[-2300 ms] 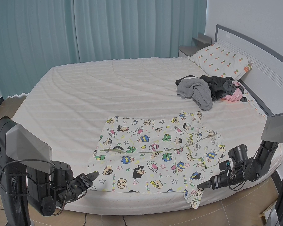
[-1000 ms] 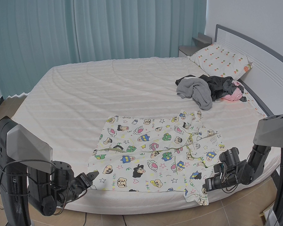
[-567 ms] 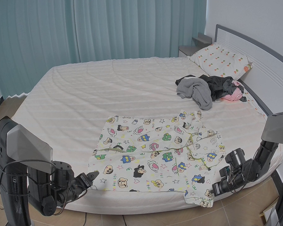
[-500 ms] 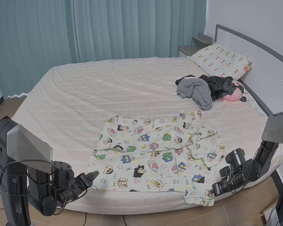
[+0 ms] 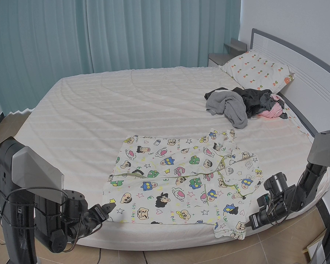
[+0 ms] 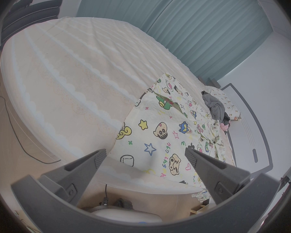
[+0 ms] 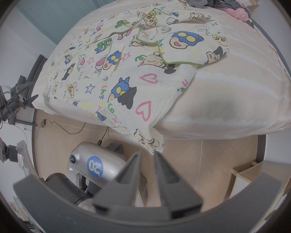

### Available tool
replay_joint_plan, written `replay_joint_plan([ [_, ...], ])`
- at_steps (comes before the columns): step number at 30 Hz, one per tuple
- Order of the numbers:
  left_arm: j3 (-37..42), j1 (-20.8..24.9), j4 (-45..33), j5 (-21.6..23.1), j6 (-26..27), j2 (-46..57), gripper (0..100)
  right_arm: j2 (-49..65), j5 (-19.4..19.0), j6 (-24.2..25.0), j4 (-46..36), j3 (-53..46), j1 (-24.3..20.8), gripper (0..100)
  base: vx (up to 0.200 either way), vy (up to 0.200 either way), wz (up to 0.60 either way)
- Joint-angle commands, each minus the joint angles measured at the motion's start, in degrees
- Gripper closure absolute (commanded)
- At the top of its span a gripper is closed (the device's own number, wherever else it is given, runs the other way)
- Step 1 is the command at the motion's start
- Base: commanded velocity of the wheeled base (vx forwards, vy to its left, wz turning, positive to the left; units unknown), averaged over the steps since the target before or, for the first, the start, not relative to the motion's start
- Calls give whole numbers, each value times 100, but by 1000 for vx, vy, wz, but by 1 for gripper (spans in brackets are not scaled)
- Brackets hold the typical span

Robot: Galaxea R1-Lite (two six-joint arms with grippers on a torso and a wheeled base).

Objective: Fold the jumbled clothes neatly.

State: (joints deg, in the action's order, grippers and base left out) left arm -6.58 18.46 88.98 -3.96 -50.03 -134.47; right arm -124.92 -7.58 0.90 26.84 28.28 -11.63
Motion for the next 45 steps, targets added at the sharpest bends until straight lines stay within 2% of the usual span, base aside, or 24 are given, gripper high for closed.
replay_joint_plan([
  [1, -1, -9, 102, 1, -7, -44, 0, 20, -6, 33, 75, 99, 91, 0, 0, 0, 0],
  [7, -10, -9, 102, -8, 2, -70, 0, -191, -59, 253, 207, 503, 319, 0, 0, 0, 0],
  [13, -18, 0, 102, -8, 2, -70, 0, -639, -94, 780, 515, 942, 328, 0, 0, 0, 0],
  [18, -18, -9, 102, -8, 2, -70, 0, -736, -305, 1052, 603, 1083, 310, 0, 0, 0, 0],
  [19, -27, -9, 102, -8, 2, -70, 0, -745, -305, 1088, 603, 1136, 310, 100, 0, 0, 0],
  [23, -45, -9, 102, -34, -7, -70, 0, -762, -288, 1281, 541, 1224, 302, 100, 0, 0, 0],
  [31, -36, 0, 102, -34, 2, -70, 0, -692, -235, 1307, 541, 1153, 302, 100, 0, 0, 0],
  [38, -10, 53, 102, -43, 2, -70, 0, -200, -147, 1290, 497, 854, 310, 100, 0, 0, 0],
  [42, 8, 88, 102, -34, 2, -79, 0, 64, -147, 1255, 234, 802, 328, 100, 0, 0, 0],
  [45, 8, 97, 102, -34, 11, -123, 0, 178, -121, 1175, -259, 854, 319, 100, 0, 0, 0],
])
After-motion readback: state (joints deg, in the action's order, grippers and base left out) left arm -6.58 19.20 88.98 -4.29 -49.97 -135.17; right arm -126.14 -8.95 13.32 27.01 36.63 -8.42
